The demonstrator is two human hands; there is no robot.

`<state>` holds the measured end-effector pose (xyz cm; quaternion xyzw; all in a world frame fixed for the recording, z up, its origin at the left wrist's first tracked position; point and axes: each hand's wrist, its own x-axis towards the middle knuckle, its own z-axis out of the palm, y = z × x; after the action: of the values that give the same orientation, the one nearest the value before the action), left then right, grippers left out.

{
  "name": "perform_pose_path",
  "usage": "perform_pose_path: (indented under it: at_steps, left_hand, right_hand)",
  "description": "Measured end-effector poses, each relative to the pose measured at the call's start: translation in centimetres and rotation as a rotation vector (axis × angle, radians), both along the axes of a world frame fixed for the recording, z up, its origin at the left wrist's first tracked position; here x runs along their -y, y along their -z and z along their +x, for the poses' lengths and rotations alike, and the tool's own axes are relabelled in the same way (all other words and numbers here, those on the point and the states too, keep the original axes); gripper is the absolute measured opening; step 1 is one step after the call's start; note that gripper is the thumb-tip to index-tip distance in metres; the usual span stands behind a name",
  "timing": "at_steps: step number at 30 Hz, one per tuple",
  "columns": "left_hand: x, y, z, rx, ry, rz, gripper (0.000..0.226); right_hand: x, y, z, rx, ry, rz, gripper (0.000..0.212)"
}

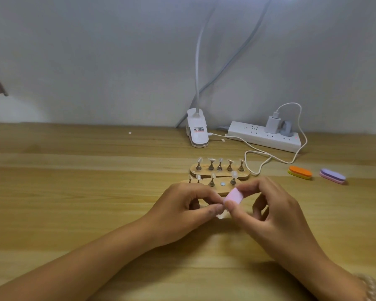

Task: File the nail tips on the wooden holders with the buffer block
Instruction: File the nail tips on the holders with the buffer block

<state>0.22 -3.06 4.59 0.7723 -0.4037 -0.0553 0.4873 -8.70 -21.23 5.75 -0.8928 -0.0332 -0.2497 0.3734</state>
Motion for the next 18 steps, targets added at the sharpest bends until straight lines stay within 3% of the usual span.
perform_pose_path:
  at_steps: [3, 6, 10, 15, 18]
  left_hand:
    - [0.0, 0.1, 0.1, 0.032, -0.011, 0.006, 0.013]
    - [0.1, 0.1, 0.2, 0.041, -0.046, 0.005, 0.005]
    - [0.1, 0.2, 0.0, 0.119, -0.087, 0.027, 0.007]
    - [0.1, 0.1, 0.0, 0.145, -0.105, 0.018, 0.007]
    - [0.0, 0.1, -0.1, 0.153, -0.097, 0.015, 0.009]
  right_hand:
    - [-0.5, -0.1, -0.2, -0.002, -0.060, -0.028, 0.036]
    - [0.4, -0.1, 0.3, -0.018, 0.049, 0.056, 0.030]
    - [-0.8, -0.1, -0.2, -0.018, -0.069, -0.062, 0.032]
    - [0.1, 0.0, 0.2, -0.029, 0.040, -0.004, 0.030]
    - [-0.6, -0.1, -0.1, -0.011, -0.037, -0.062, 0.032]
